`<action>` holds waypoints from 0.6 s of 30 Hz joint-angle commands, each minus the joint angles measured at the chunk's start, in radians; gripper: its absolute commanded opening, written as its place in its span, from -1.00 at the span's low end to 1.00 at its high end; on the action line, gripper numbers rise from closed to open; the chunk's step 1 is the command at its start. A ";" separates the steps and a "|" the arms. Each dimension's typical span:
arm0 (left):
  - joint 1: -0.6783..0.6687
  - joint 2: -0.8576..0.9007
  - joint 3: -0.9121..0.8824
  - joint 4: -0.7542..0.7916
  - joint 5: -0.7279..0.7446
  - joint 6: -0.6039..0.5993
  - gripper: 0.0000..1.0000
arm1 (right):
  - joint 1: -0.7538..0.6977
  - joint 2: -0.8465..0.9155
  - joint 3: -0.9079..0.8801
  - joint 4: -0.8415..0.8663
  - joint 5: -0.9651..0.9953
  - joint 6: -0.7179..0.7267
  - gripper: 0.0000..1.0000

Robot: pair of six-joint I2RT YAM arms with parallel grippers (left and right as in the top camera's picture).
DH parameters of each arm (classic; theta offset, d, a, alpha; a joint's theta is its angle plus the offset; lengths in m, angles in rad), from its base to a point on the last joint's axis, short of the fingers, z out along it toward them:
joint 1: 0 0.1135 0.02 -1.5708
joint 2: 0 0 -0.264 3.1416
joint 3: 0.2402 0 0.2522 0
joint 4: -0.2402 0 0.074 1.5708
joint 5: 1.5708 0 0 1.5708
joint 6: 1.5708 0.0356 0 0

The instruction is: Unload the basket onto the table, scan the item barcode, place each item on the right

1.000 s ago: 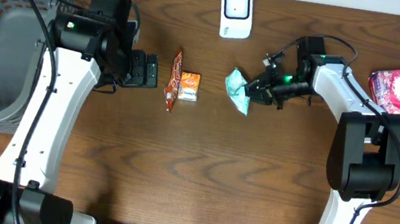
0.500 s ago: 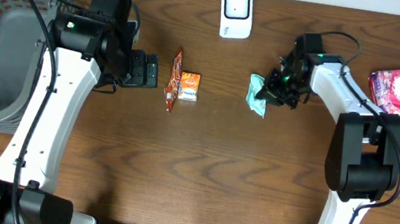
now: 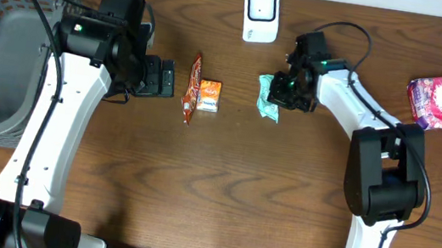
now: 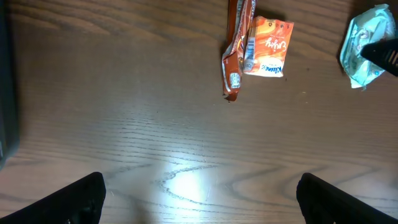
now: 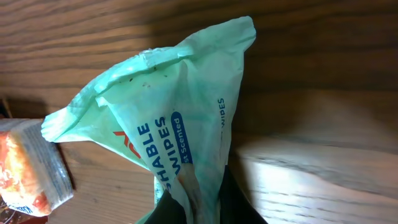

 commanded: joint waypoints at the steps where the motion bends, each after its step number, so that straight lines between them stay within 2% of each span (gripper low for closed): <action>1: 0.000 0.002 -0.003 -0.003 -0.010 -0.005 0.96 | 0.012 0.008 0.000 0.020 0.016 -0.011 -0.98; 10: 0.000 0.002 -0.003 -0.003 -0.010 -0.005 0.96 | 0.012 -0.011 0.022 0.084 0.016 -0.011 -0.98; 18: 0.000 0.002 -0.003 -0.003 -0.010 -0.005 0.96 | 0.012 -0.026 0.073 0.342 0.016 0.018 -0.98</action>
